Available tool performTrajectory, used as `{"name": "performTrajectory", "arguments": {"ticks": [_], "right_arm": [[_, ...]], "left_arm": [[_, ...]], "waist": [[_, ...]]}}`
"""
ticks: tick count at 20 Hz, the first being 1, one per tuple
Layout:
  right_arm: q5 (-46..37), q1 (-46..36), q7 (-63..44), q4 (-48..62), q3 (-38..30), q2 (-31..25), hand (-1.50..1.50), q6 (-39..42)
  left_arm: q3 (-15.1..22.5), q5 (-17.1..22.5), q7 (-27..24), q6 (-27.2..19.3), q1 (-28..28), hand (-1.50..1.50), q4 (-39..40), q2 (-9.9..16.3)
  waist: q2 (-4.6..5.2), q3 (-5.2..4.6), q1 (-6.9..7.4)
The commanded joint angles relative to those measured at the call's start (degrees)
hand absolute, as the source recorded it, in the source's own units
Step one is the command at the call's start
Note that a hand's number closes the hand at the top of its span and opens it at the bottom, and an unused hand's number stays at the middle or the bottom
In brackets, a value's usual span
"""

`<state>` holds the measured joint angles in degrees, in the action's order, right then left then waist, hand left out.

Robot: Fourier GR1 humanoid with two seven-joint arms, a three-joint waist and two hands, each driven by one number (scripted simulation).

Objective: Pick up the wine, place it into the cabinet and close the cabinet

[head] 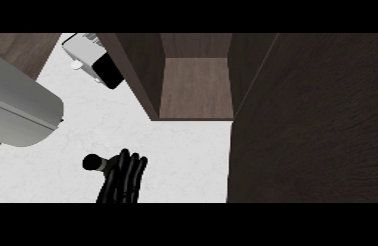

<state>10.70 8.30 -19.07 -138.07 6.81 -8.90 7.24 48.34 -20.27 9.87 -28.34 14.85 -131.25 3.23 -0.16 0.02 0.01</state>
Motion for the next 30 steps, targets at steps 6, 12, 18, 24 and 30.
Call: {"name": "performTrajectory", "arguments": {"ticks": [6, 12, 18, 24, 30], "right_arm": [[1.4, -1.7, -7.6, -7.2, 0.6, 0.4, -1.5, -2.6], [0.1, 0.6, -6.2, -7.6, 0.7, 0.6, -1.5, -2.0], [2.3, -3.5, -11.3, -10.1, -1.6, -0.9, -1.5, -3.5], [-1.4, -8.5, -12.0, -6.3, 0.2, 0.7, -1.5, -6.0], [-1.6, -9.2, -15.4, -9.7, 1.1, 0.7, -1.5, -7.7]], "left_arm": [[6.6, -1.9, 4.9, -3.8, 0.6, -1.5, -5.2, -2.9], [4.4, -3.9, 9.6, -5.2, 1.3, -1.5, -10.5, -0.5], [-2.5, -1.9, 12.7, -3.5, 1.1, -1.5, -16.1, 3.7], [-4.8, 0.7, 10.9, -5.4, 1.4, -1.5, -13.7, 3.8], [-10.9, 8.8, 5.4, -4.5, 5.9, -1.5, -14.7, 8.8]], "waist": [[-0.05, -0.04, -0.08], [-0.07, -0.01, -0.18], [-0.09, -0.03, -0.29], [0.03, -0.07, 0.05], [-0.12, -0.24, 0.36]]}}
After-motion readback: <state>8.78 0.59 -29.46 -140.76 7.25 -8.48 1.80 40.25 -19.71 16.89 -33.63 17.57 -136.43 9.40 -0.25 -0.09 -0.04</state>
